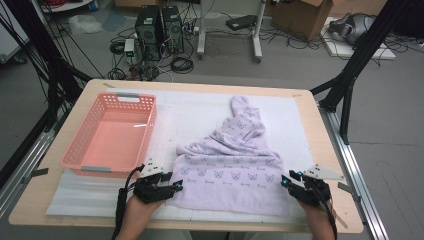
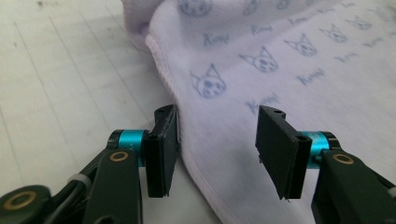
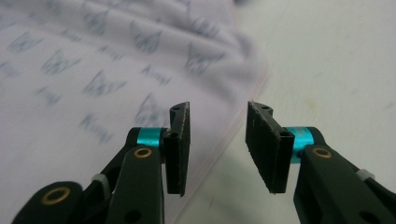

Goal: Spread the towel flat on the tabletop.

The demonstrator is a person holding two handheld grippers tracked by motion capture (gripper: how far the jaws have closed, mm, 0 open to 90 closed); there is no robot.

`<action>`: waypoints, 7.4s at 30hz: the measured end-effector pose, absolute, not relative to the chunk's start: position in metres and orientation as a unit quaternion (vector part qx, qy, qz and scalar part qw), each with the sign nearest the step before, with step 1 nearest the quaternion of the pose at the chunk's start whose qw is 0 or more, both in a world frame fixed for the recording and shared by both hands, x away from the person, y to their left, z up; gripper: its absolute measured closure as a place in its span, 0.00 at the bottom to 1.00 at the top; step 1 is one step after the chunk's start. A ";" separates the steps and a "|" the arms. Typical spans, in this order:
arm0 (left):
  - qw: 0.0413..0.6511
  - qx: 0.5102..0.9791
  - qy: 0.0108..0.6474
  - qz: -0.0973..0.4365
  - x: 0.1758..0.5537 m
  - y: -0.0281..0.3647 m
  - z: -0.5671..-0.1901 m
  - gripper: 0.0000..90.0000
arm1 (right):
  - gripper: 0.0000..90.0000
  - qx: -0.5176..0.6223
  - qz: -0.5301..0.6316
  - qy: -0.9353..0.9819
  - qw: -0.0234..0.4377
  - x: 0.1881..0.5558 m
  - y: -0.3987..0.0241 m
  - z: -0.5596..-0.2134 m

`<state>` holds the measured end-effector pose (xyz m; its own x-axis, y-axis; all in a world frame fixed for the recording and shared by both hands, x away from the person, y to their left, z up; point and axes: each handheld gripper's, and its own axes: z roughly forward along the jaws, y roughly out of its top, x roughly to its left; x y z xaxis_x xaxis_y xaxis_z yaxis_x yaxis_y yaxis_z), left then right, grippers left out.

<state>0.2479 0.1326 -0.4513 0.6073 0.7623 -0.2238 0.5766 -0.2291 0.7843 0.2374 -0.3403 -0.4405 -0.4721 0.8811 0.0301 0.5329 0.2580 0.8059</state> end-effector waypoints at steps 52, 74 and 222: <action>0.444 0.775 0.419 0.163 0.189 0.115 -0.458 0.95 | 0.95 0.464 0.377 0.784 0.167 0.188 -0.336 -0.449; 0.490 0.743 0.437 0.130 0.181 0.145 -0.446 0.61 | 0.67 0.449 0.409 0.775 0.176 0.170 -0.341 -0.434; 0.443 0.747 0.467 0.170 0.322 0.102 -0.450 0.95 | 0.98 0.479 0.349 0.773 0.227 0.290 -0.338 -0.448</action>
<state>0.3223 0.1019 -0.4503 0.5071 0.8470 -0.1598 0.5464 -0.1725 0.8196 0.2903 -0.3377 -0.4478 -0.4389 0.8984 -0.0167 0.5816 0.2982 0.7568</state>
